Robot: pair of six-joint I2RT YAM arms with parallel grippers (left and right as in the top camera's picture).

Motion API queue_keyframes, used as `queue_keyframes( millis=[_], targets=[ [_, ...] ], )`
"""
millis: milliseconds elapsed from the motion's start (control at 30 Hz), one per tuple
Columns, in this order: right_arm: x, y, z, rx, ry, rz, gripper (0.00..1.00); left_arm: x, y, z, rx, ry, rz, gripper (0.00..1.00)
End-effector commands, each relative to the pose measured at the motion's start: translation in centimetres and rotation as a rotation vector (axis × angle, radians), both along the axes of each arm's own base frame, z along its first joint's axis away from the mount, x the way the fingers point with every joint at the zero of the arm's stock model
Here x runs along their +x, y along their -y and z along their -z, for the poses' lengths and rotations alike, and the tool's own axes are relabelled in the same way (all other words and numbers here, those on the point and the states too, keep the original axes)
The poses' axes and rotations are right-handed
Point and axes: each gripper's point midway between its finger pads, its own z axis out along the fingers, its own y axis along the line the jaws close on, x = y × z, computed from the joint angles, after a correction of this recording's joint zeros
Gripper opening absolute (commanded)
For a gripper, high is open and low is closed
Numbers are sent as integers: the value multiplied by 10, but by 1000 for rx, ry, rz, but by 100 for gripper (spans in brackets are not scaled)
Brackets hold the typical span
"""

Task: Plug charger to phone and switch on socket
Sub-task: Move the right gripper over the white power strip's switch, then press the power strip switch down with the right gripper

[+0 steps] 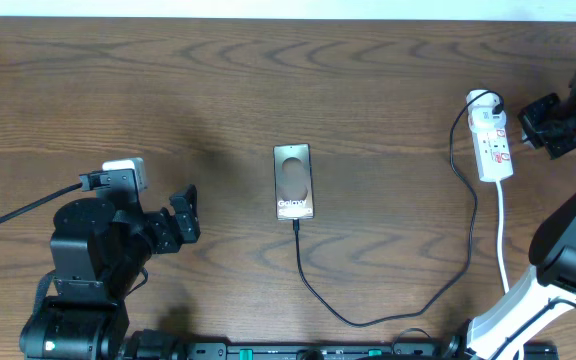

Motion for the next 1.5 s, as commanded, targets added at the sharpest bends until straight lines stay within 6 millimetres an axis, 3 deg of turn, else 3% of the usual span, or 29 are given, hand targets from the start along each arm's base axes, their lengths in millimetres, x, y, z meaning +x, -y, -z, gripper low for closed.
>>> queue_keyframes(
  millis=[0,300,967,1467],
  targets=[
    [16,3,3,21,44,2,1,1,-3,2,13,-2,-10,97],
    [38,1,13,67,114,43,1,0,-3,2,13,-3,-10,97],
    [57,-6,56,120,103,62,1,1,-3,2,13,-2,-10,97],
    [65,-7,60,116,127,62,1,1,-3,2,13,-2,-10,97]
  ],
)
